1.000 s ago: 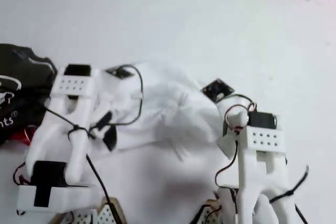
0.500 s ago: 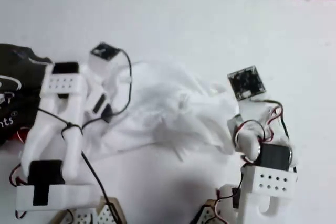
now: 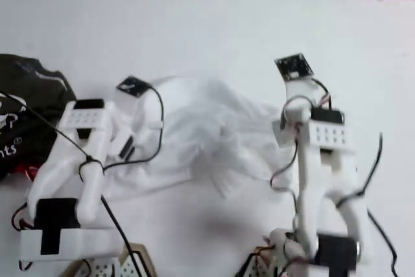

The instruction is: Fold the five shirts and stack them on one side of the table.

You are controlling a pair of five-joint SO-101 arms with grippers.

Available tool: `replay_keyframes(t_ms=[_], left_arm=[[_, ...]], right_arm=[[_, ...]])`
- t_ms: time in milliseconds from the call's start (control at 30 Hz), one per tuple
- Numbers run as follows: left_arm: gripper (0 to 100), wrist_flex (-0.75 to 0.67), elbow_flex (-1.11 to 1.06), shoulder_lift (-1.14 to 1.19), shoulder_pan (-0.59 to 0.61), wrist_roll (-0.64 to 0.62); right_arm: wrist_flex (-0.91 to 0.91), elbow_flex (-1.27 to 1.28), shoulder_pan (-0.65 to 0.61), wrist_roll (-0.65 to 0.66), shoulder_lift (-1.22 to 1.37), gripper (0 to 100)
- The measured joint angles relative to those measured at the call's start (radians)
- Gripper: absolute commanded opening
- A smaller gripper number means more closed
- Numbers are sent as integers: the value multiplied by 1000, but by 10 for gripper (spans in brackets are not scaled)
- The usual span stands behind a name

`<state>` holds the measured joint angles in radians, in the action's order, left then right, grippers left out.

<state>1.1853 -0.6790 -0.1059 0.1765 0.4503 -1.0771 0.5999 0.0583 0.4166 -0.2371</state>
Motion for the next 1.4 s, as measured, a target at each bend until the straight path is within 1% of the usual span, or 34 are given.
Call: replay_keyframes(t_ms=[133, 233, 667, 733, 833, 867, 900, 1000, 1067, 1300, 1400], left_arm=[[27, 68, 0, 0, 0, 0], [30, 110, 0, 0, 5, 0], [30, 121, 52, 0, 15, -8], [30, 121, 52, 0, 15, -8], [30, 121, 52, 0, 15, -8], [30, 121, 52, 0, 15, -8], [30, 121, 52, 0, 15, -8], [30, 121, 52, 0, 15, -8], [30, 121, 52, 0, 15, -8], [30, 121, 101, 0, 15, -8], [30, 150, 143, 0, 15, -17]], right_arm=[[-101, -137, -37, -11, 169, 213], [-175, -209, -48, -11, 245, 213], [-199, -439, -51, -11, 493, 209], [-199, -442, -51, -11, 511, 166], [-199, -453, -52, -11, 511, 36], [-199, -459, -52, -17, 511, 8], [-199, -463, -52, -29, 511, 24], [-213, -466, -52, -92, 486, 17], [-227, -466, -51, -110, 427, 19], [-321, -466, -51, -120, 114, 18], [-382, -466, -51, -115, -20, 18]])
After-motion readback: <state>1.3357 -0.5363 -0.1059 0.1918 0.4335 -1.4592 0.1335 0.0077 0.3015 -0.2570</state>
